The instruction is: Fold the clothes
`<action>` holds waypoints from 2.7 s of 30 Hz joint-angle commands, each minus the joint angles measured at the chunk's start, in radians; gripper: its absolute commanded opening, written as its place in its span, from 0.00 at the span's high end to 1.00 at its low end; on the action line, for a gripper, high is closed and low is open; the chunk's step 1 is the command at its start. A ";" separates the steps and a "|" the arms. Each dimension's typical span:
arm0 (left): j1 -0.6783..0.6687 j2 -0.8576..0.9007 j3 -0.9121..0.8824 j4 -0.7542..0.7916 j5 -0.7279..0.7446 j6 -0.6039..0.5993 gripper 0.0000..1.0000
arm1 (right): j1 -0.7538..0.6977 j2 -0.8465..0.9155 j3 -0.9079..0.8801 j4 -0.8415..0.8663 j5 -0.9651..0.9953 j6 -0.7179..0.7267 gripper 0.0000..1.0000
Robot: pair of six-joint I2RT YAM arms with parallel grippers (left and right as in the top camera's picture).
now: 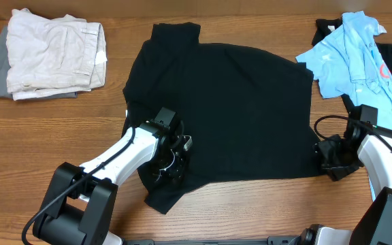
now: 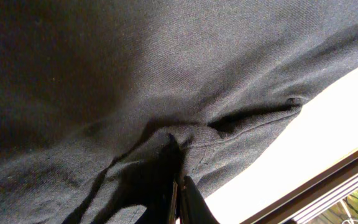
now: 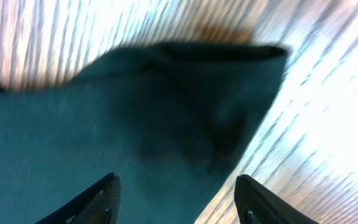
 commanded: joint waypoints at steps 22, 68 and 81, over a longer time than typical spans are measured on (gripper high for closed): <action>-0.008 0.010 -0.008 -0.008 0.008 -0.009 0.96 | -0.096 0.134 -0.013 0.069 0.074 -0.037 0.50; -0.006 -0.282 -0.008 -0.430 -0.111 -0.124 0.62 | -0.095 -0.018 0.061 -0.150 -0.015 -0.049 0.82; -0.006 -0.282 -0.008 -0.426 -0.112 -0.122 0.05 | -0.094 -0.051 0.306 -0.149 -0.170 -0.253 0.22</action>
